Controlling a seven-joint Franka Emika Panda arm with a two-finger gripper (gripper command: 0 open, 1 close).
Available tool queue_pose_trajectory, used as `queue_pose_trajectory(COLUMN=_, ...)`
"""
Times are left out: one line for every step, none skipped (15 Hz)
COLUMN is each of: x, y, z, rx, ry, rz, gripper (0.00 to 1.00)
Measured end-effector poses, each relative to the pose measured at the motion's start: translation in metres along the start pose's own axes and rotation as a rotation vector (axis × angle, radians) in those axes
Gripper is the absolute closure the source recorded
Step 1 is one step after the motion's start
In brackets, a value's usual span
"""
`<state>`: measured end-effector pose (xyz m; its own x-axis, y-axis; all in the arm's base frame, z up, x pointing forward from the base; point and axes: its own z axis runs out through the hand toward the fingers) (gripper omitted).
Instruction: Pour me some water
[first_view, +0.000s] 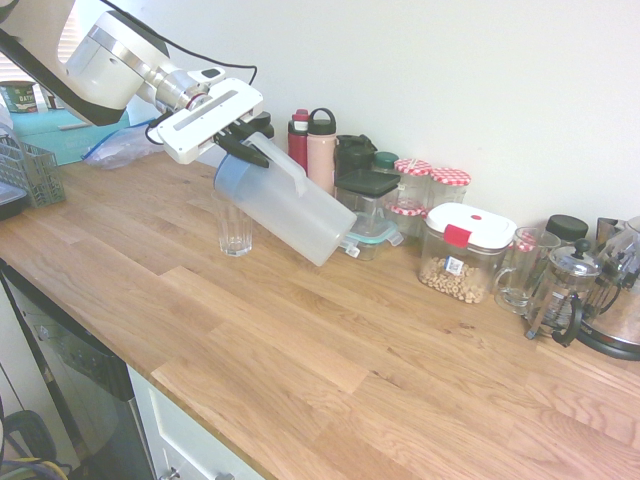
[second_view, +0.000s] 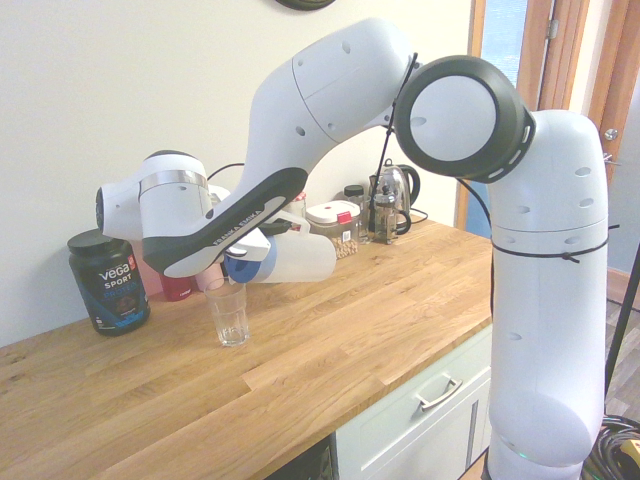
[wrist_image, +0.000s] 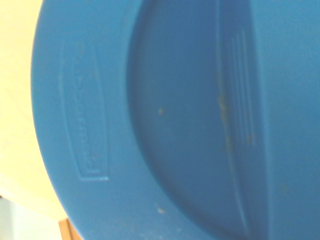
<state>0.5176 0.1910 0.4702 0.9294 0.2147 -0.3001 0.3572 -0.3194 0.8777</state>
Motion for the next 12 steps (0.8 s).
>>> queue_pose_trajectory(x=-0.001, y=0.008, z=-0.001, rx=0.030, ry=0.013, rz=0.017, gripper=1.00)
queue_pose_trajectory(x=-0.003, y=0.019, z=0.001, rx=0.075, ry=0.031, rz=0.040, gripper=1.00)
queue_pose_trajectory(x=-0.008, y=0.035, z=0.007, rx=0.129, ry=0.049, rz=0.071, gripper=1.00)
queue_pose_trajectory(x=-0.016, y=0.054, z=0.015, rx=0.188, ry=0.066, rz=0.106, gripper=1.00)
queue_pose_trajectory(x=-0.027, y=0.075, z=0.028, rx=0.248, ry=0.081, rz=0.146, gripper=1.00)
queue_pose_trajectory(x=-0.038, y=0.097, z=0.042, rx=0.307, ry=0.092, rz=0.187, gripper=1.00)
queue_pose_trajectory(x=-0.048, y=0.119, z=0.059, rx=0.369, ry=0.103, rz=0.231, gripper=1.00)
queue_pose_trajectory(x=-0.057, y=0.138, z=0.079, rx=0.427, ry=0.108, rz=0.275, gripper=1.00)
queue_pose_trajectory(x=-0.063, y=0.154, z=0.102, rx=0.486, ry=0.106, rz=0.321, gripper=1.00)
queue_pose_trajectory(x=-0.067, y=0.166, z=0.124, rx=0.541, ry=0.094, rz=0.366, gripper=1.00)
queue_pose_trajectory(x=-0.071, y=0.175, z=0.147, rx=0.596, ry=0.078, rz=0.411, gripper=1.00)
queue_pose_trajectory(x=-0.074, y=0.180, z=0.167, rx=0.645, ry=0.060, rz=0.453, gripper=1.00)
